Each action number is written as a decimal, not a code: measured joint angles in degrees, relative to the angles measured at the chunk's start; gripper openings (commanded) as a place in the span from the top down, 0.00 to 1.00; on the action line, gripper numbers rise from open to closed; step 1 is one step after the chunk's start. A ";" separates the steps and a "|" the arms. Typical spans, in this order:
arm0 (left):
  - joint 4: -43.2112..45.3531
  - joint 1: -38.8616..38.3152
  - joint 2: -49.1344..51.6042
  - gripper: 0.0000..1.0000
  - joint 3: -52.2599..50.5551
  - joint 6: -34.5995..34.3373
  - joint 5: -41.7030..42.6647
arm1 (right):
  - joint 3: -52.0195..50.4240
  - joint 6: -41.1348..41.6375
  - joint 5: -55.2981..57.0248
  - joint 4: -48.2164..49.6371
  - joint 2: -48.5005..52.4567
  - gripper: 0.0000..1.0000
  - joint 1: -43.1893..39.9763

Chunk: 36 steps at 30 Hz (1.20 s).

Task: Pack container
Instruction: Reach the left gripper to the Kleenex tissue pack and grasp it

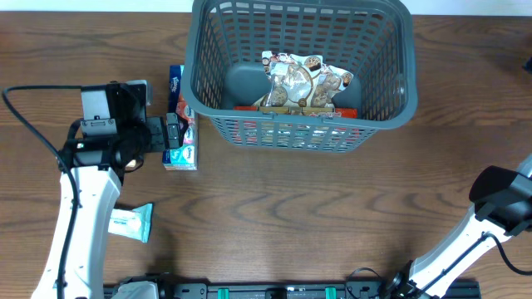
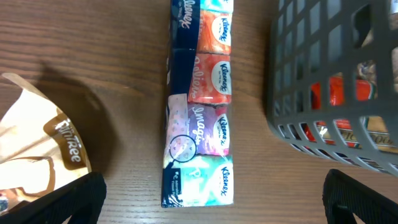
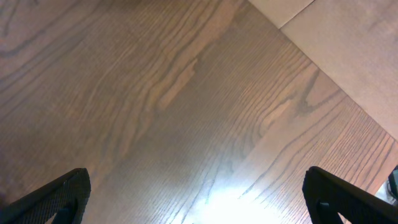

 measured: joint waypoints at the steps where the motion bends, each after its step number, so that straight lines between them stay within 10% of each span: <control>1: 0.37 0.00 0.76 0.01 0.04 0.00 -0.04 | 0.00 0.00 0.00 0.00 0.00 0.01 0.00; 36: 11.37 -4.28 25.90 0.01 3.43 1.90 -2.16 | 0.00 0.00 0.00 0.00 0.00 0.01 0.00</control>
